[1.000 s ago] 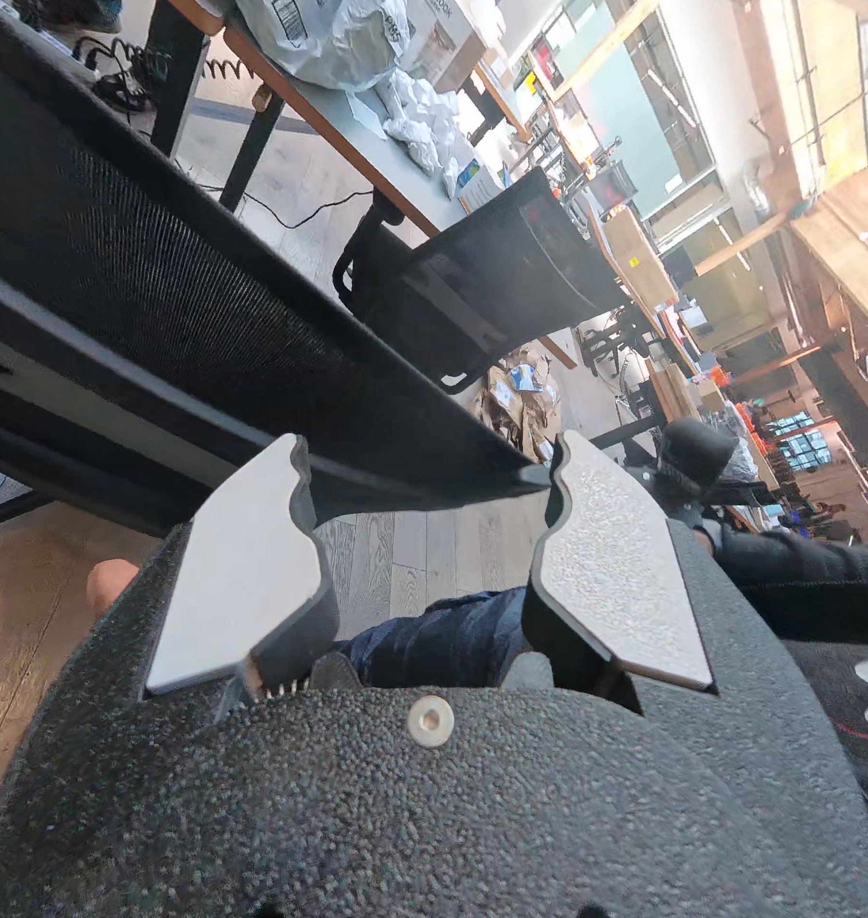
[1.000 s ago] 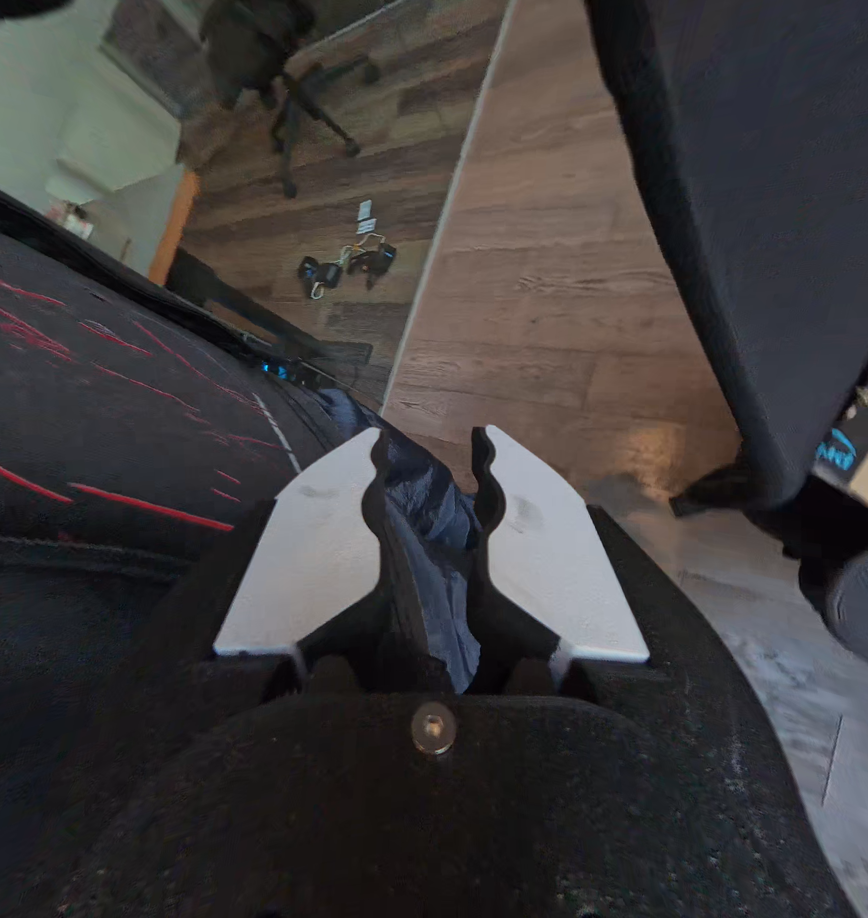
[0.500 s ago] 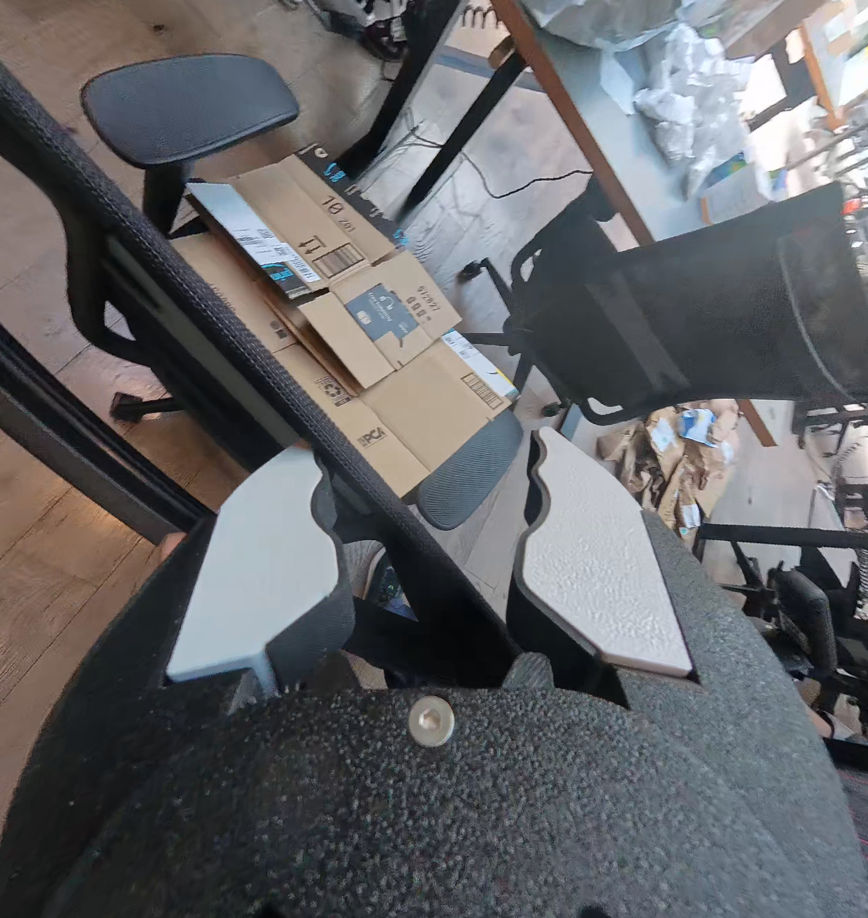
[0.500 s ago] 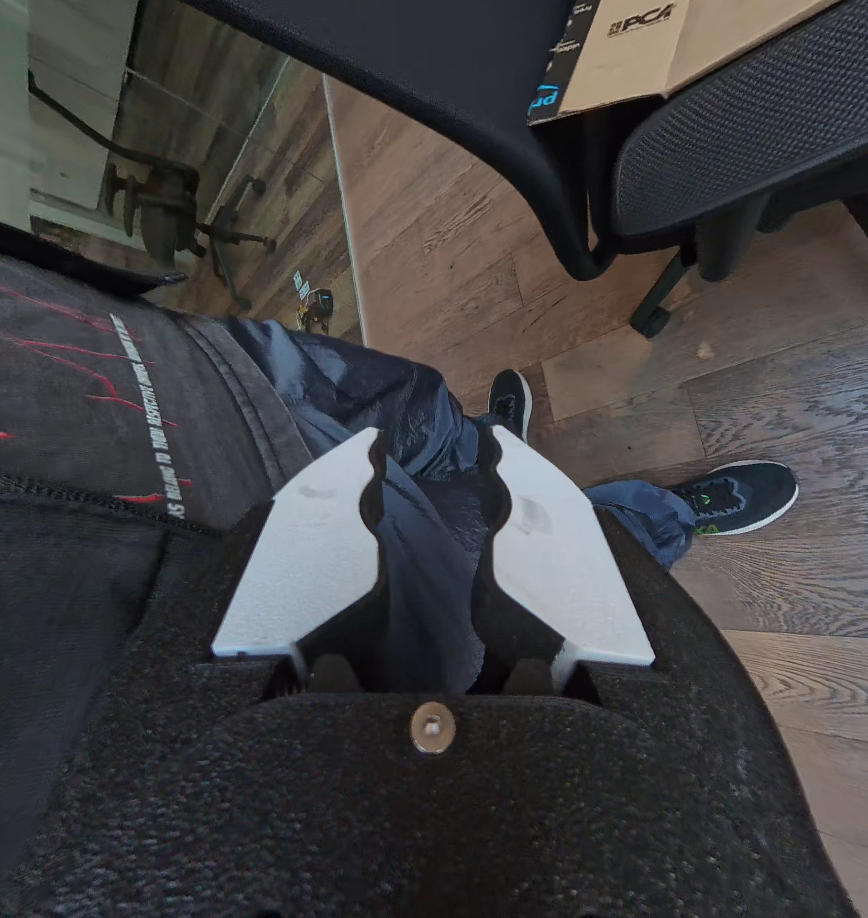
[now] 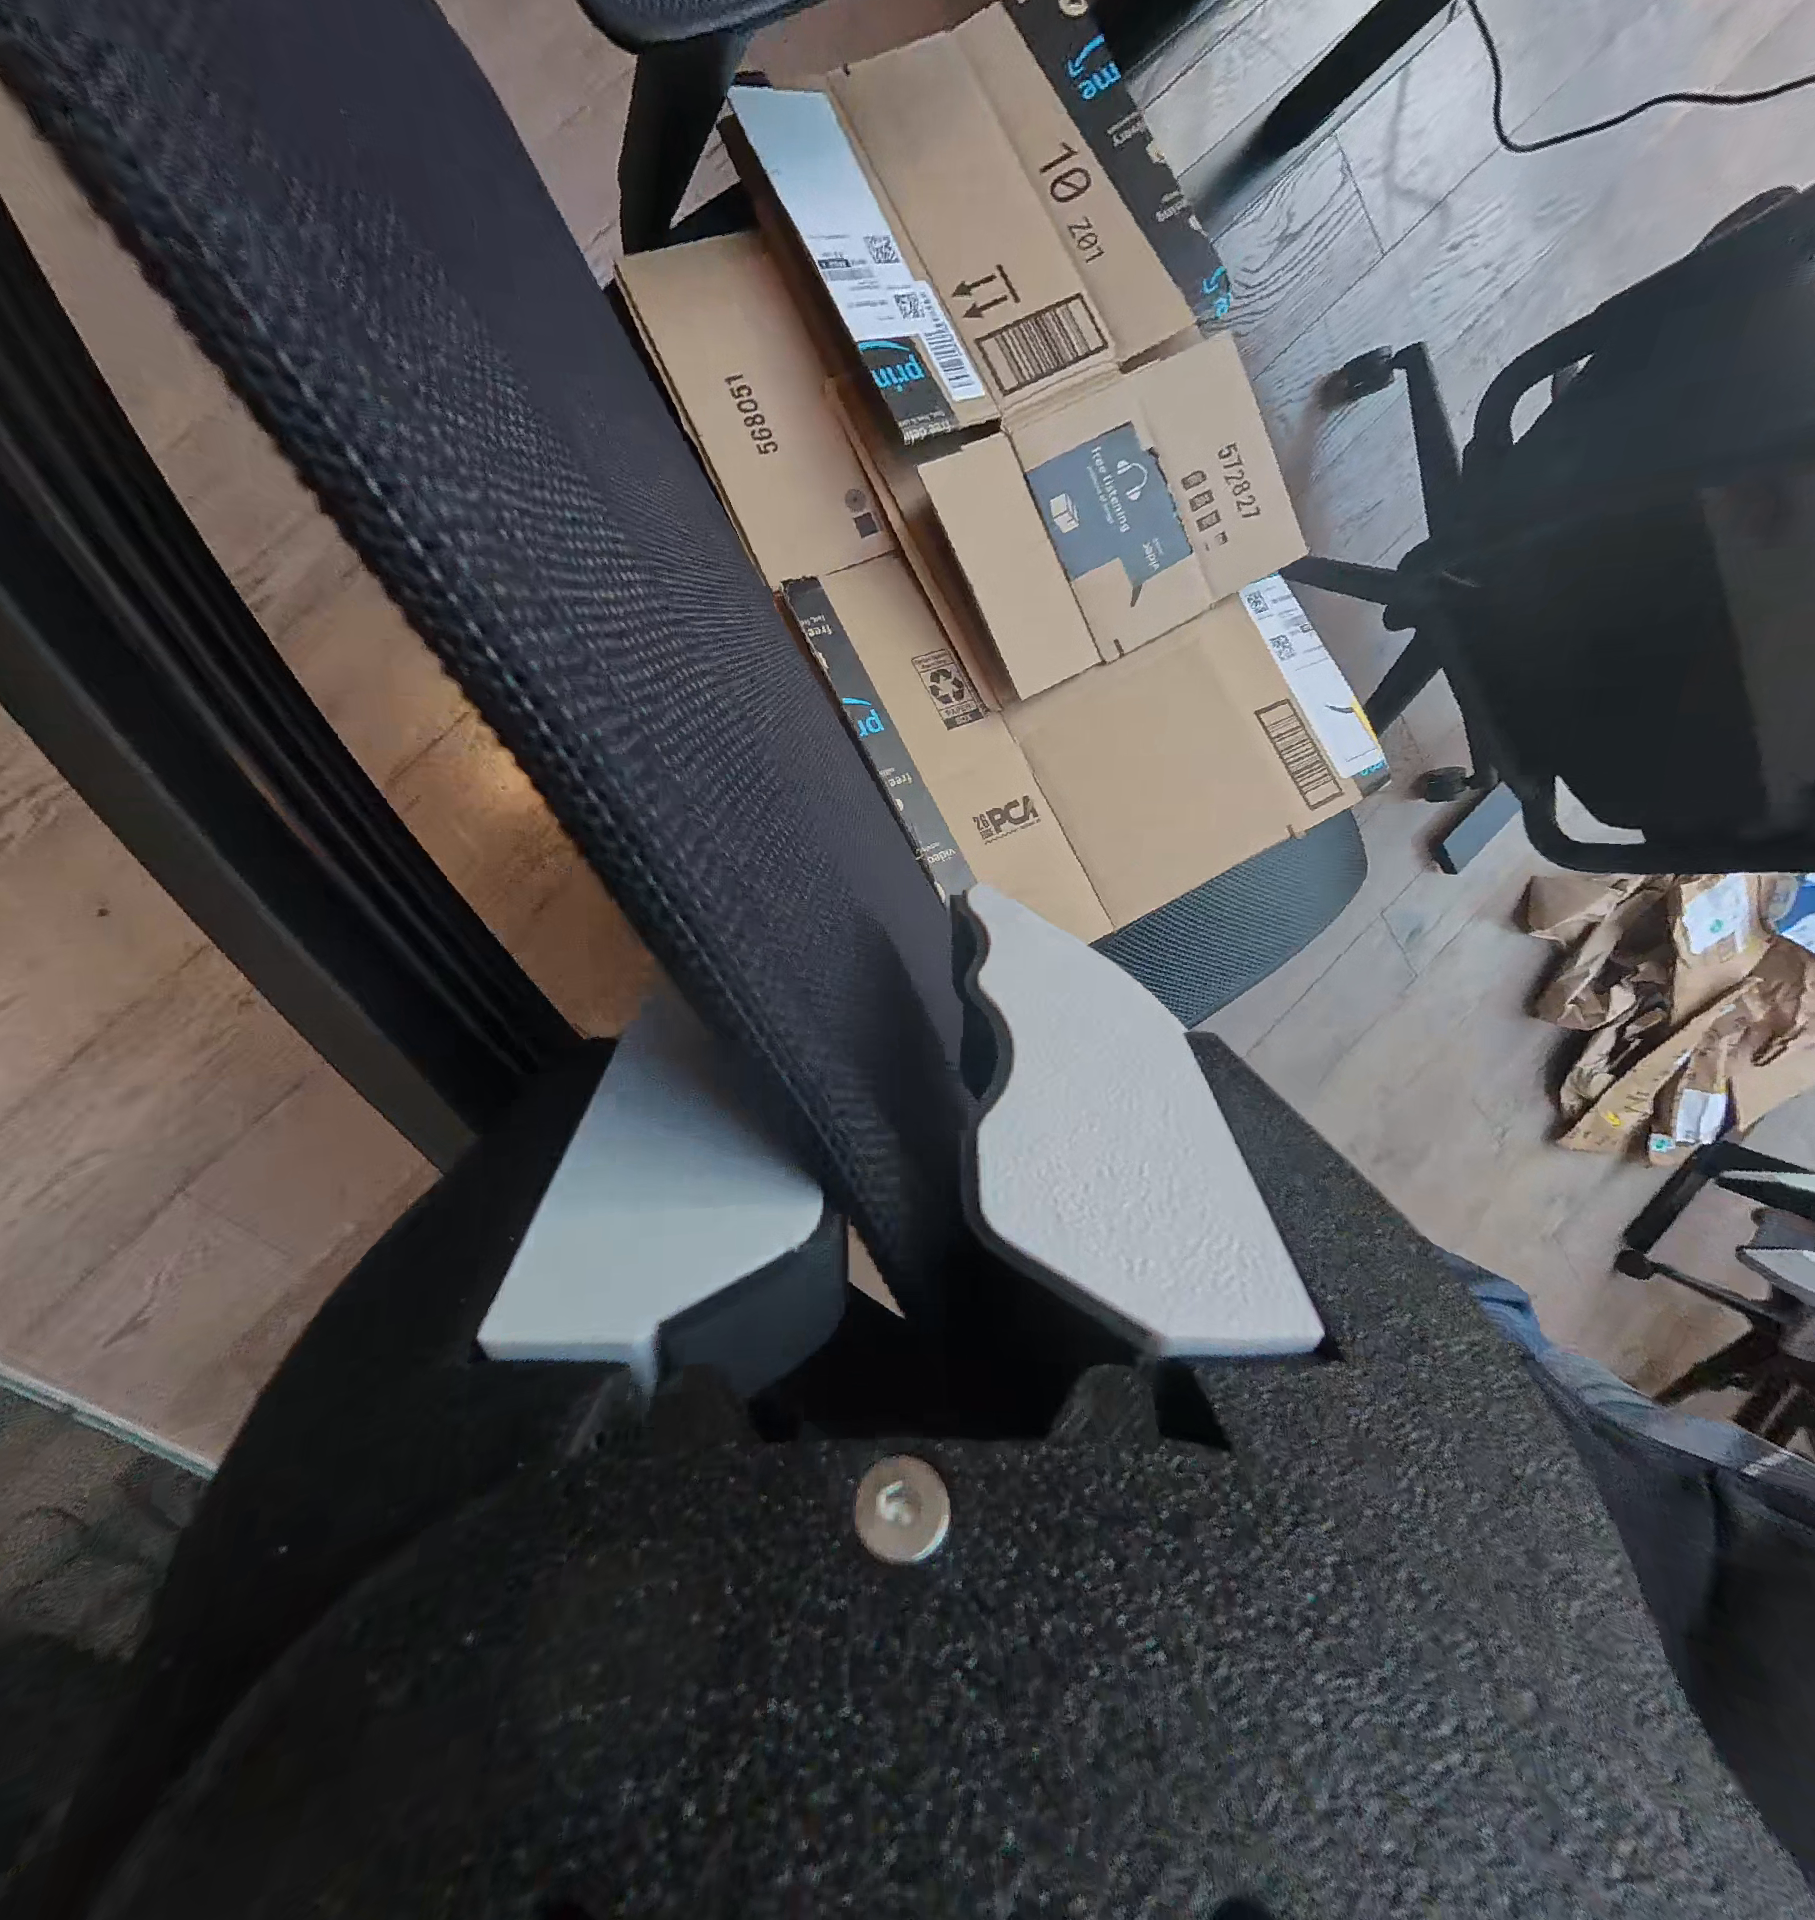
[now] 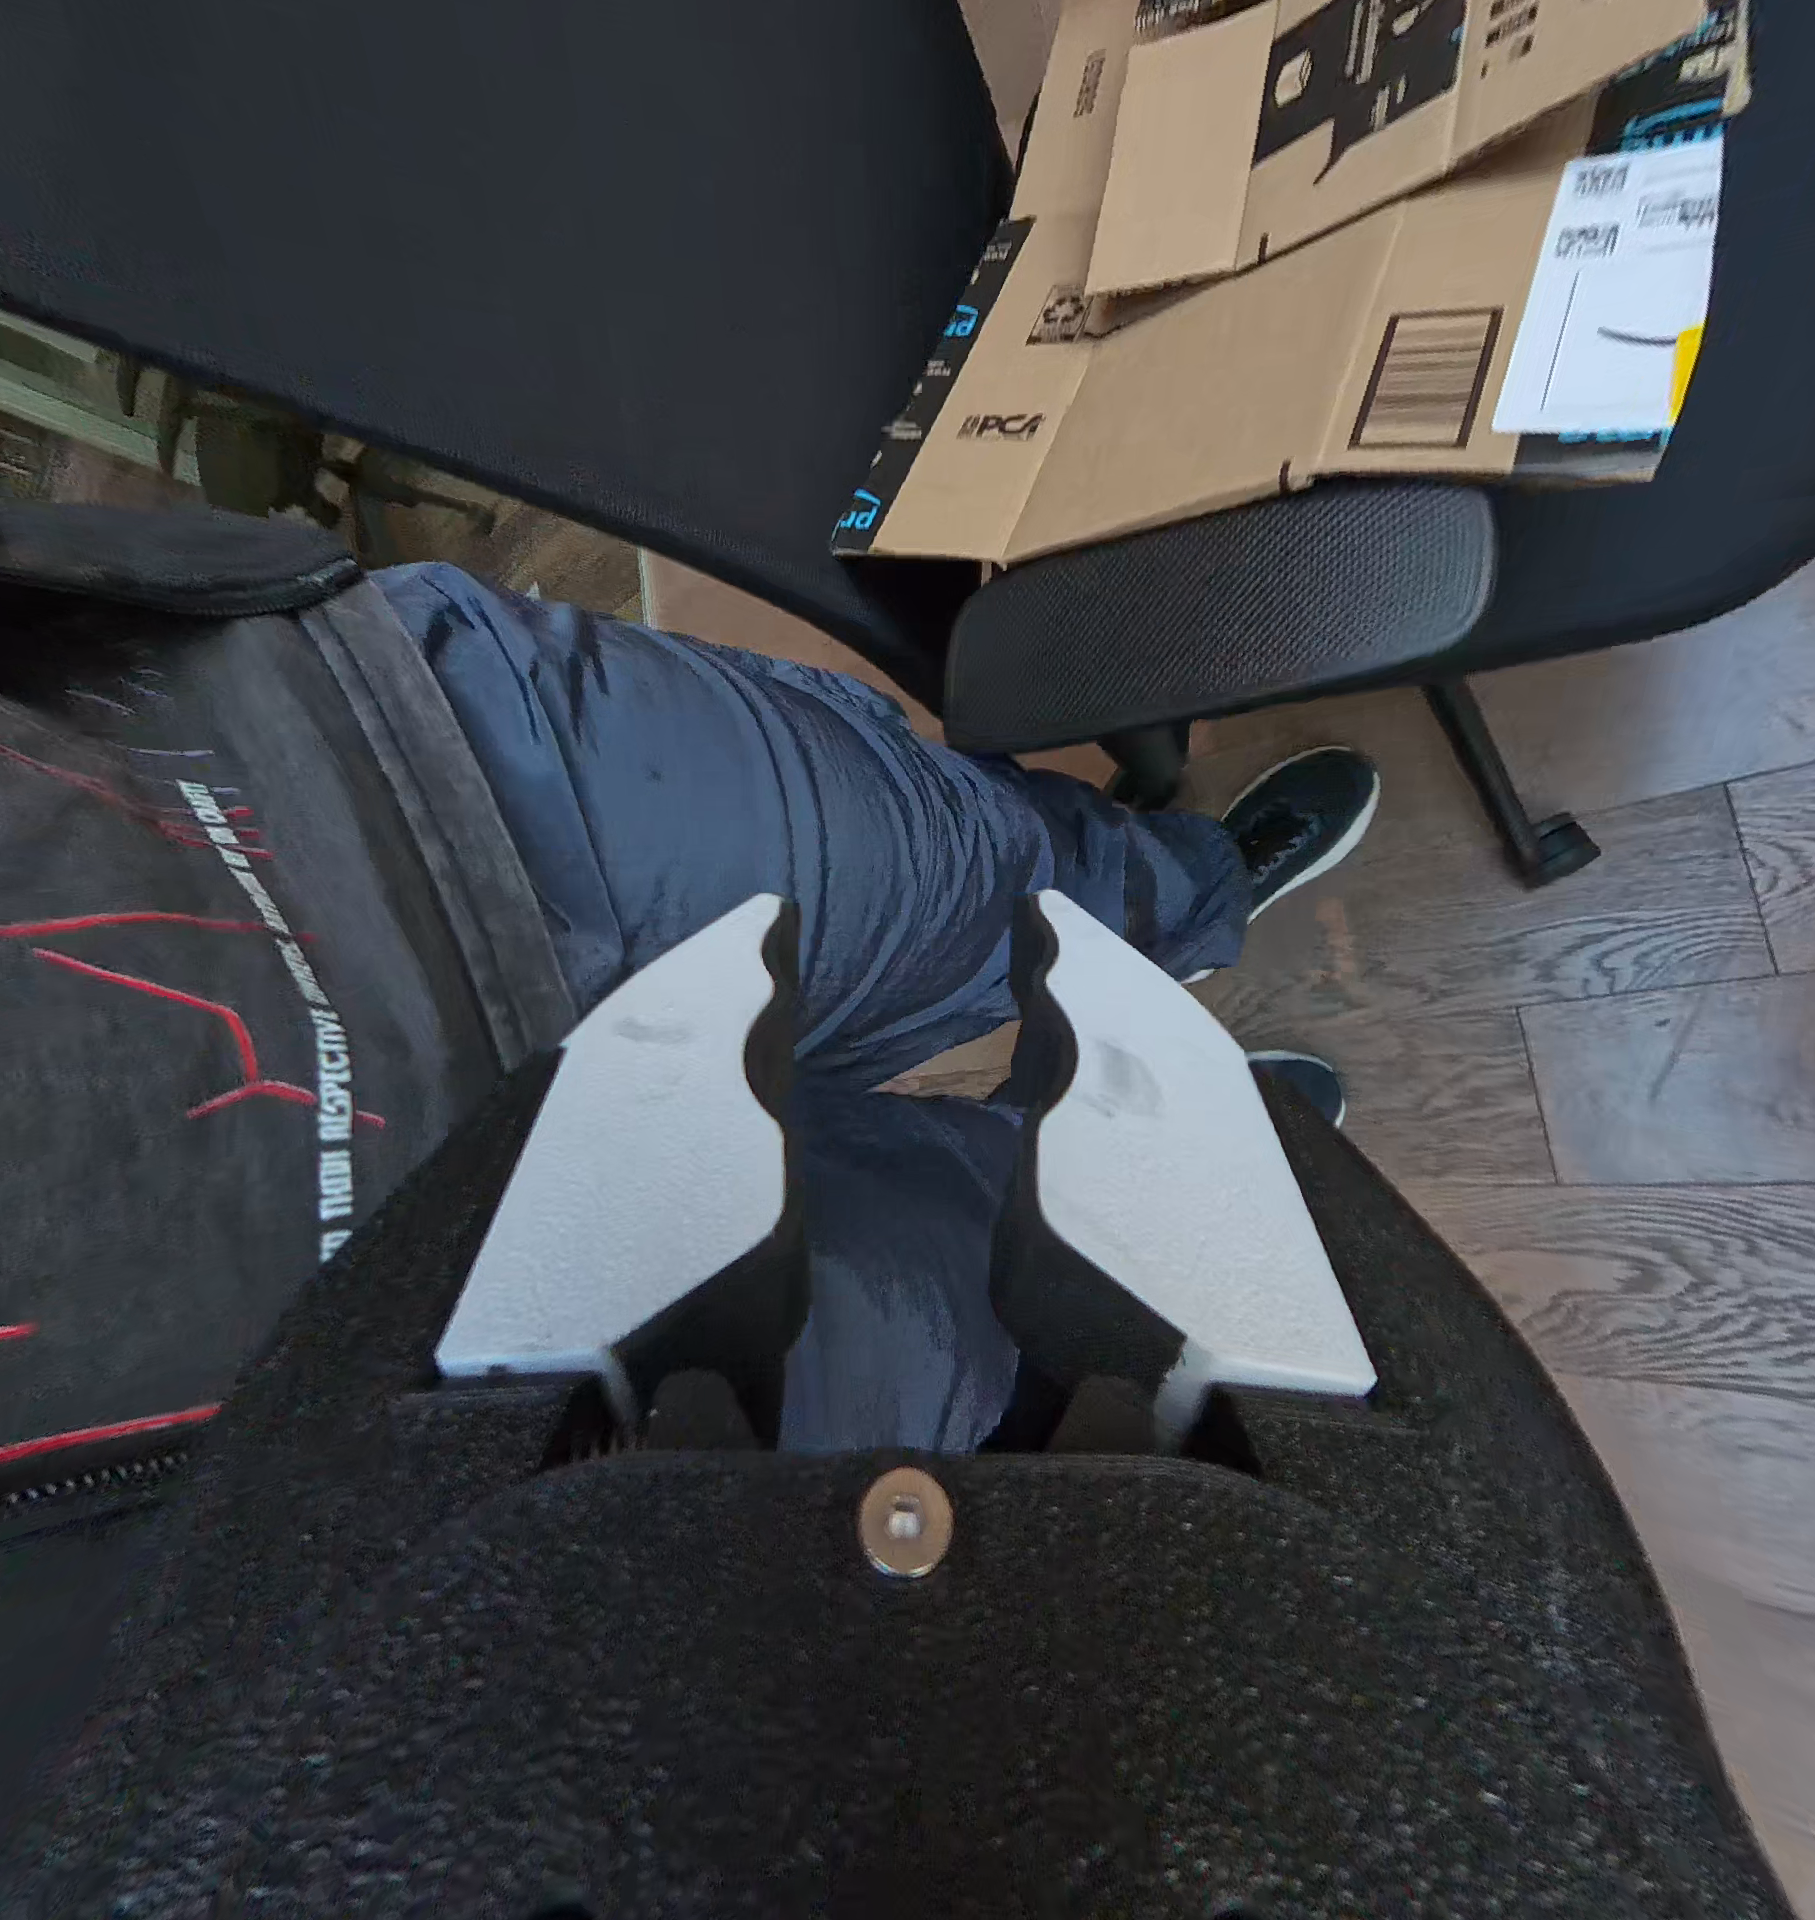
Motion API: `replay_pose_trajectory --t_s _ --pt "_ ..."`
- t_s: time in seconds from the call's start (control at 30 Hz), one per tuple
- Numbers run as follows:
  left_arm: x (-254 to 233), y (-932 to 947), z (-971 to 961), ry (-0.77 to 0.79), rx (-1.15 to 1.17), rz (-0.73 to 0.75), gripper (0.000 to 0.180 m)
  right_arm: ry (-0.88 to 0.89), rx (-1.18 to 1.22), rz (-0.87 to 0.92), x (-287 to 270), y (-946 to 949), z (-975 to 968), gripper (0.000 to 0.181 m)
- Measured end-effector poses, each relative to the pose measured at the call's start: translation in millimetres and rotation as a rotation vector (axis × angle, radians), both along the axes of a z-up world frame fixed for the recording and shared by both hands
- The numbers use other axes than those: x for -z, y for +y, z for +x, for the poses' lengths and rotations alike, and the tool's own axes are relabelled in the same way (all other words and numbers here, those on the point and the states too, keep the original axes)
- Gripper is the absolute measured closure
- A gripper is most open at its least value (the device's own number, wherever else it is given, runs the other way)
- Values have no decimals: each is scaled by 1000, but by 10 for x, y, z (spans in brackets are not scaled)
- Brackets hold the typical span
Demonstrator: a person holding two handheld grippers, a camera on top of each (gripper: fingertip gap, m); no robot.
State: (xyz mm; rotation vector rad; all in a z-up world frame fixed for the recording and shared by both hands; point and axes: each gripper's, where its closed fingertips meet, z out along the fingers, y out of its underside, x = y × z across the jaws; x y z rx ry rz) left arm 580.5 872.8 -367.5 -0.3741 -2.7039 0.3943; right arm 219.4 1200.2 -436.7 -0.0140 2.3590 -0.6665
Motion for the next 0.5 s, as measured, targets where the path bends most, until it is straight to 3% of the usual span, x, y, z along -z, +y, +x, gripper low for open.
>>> replay_pose_trajectory --t_s 0.17,0.5 --pt "97 -16 106 6 -63 75 175 22 -76 -24 -90 -634 -130 141" --pt "64 -1055 -126 105 -194 23 176 25 -135 -25 -166 -2067 -481 140"
